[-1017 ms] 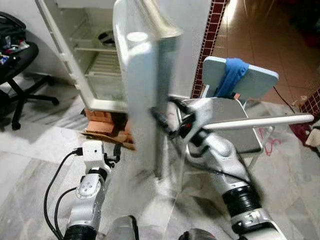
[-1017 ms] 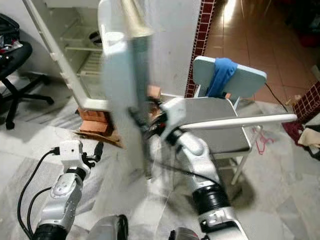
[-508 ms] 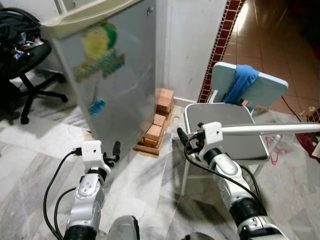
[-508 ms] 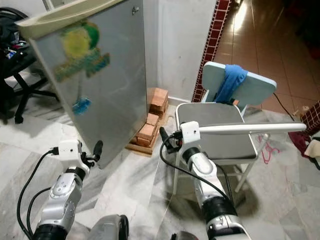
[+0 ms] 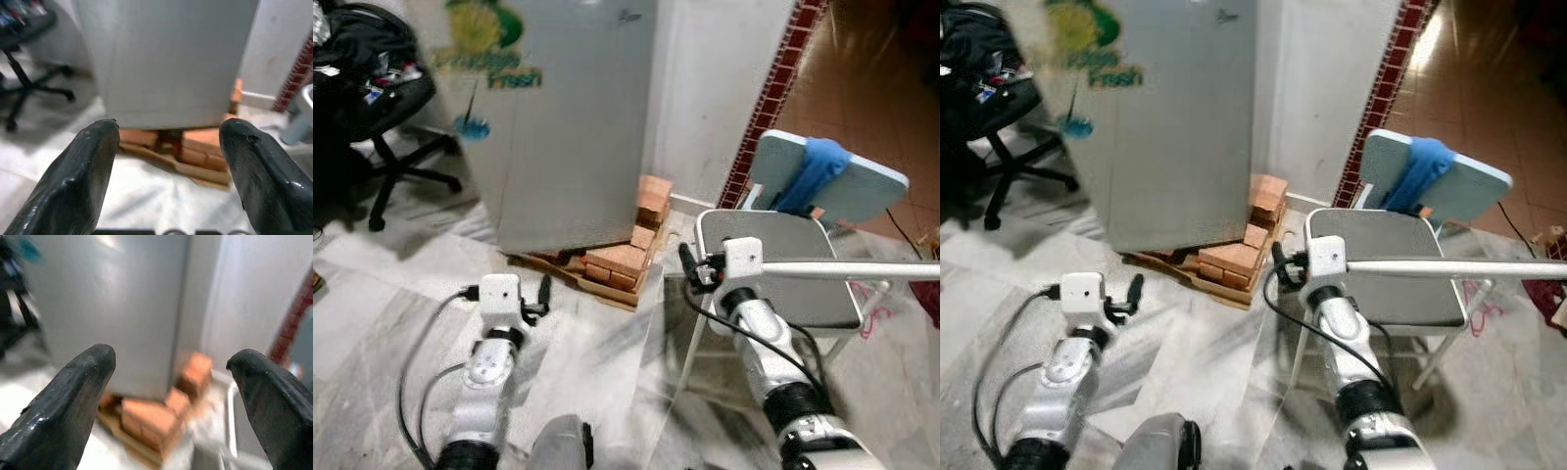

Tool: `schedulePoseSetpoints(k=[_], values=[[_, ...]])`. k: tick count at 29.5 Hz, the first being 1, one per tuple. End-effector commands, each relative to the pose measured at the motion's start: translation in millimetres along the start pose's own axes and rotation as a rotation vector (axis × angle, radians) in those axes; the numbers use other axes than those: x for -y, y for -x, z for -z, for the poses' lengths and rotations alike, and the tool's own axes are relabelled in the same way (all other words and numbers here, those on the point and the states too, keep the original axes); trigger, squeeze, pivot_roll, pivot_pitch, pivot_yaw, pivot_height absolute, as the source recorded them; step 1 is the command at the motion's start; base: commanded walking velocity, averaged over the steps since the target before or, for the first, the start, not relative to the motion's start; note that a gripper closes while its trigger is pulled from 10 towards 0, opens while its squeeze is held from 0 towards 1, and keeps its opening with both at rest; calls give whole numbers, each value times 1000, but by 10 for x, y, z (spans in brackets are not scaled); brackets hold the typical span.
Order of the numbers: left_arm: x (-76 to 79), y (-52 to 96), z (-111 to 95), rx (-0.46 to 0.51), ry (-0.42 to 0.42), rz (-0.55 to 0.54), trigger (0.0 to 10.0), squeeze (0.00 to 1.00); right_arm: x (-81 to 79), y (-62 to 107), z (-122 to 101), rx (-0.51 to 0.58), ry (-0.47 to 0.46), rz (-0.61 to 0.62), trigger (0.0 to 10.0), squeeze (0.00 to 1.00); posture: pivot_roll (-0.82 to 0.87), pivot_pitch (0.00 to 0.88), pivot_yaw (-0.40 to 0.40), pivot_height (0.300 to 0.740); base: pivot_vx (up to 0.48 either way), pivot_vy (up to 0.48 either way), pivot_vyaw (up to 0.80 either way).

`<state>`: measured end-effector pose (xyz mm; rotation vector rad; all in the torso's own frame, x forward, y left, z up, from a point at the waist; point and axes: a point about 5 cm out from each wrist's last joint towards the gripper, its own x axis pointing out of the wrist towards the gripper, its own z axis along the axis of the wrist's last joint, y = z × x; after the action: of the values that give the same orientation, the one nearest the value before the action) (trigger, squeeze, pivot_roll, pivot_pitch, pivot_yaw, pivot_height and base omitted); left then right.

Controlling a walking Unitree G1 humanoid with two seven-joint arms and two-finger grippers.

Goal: Restocking fridge

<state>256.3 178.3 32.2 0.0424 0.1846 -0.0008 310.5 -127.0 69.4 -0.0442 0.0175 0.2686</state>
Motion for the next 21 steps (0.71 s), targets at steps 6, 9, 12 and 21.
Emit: schedulePoseSetpoints(k=[6,9,12,21], values=[[24,10,33,-6,41,9,10000,0,-40,95,7,25,11,-13,10000,0,120,8,-10,740,0,480,-800],[33,11,27,4,34,12,10000,0,-28,112,32,9,8,4,10000,0,122,7,-8,740,0,480,-800],[37,17,20,13,30,17,10000,0,1,113,15,10,7,15,10000,0,120,7,-7,740,0,480,-800],[46,12,26,12,46,38,10000,0,55,124,27,-7,2,38,10000,0,115,10,-8,740,0,480,-792]])
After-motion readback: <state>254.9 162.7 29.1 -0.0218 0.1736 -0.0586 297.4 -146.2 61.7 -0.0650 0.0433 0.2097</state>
